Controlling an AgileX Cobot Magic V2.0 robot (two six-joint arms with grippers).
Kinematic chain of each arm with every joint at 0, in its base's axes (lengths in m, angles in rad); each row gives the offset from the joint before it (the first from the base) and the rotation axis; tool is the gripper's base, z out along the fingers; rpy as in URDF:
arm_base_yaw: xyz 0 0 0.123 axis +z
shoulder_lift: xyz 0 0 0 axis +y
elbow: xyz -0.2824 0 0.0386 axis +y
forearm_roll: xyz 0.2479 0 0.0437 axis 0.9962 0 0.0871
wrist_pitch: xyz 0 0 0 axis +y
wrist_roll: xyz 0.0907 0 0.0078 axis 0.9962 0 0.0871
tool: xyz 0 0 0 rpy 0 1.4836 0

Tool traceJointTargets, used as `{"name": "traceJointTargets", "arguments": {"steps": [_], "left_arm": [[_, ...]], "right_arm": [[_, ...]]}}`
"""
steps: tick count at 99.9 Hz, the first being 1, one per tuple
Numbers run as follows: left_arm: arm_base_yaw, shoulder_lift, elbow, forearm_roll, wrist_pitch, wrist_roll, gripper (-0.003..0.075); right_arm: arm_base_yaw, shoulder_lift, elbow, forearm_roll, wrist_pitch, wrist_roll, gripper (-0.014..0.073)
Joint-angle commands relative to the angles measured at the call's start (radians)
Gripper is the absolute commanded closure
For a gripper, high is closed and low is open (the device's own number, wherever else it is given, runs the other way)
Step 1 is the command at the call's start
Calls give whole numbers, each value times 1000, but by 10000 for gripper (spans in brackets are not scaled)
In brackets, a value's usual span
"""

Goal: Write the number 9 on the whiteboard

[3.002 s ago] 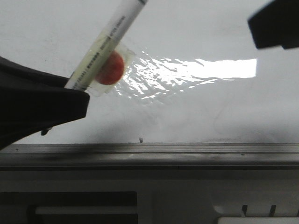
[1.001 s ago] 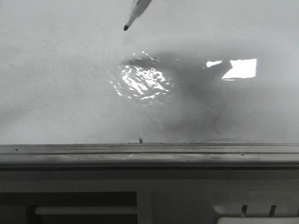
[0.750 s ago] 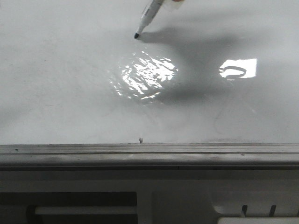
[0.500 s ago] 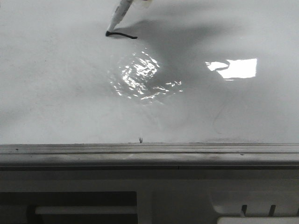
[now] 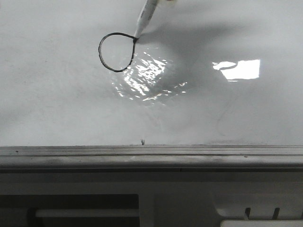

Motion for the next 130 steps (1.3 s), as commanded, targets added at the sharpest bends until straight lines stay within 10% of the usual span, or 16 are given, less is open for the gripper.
{"name": "traceJointTargets", "arguments": {"steps": [1, 72, 130], "left_arm": [[-3, 1, -30, -4, -73, 1, 373], [-18, 93, -30, 125, 6, 5, 372], [-97, 391, -30, 130, -389, 5, 374]], "right_arm": [[-24, -10, -52, -49, -72, -18, 670], [134, -24, 48, 102, -23, -18, 670], [249, -18, 41, 108, -52, -18, 670]]}}
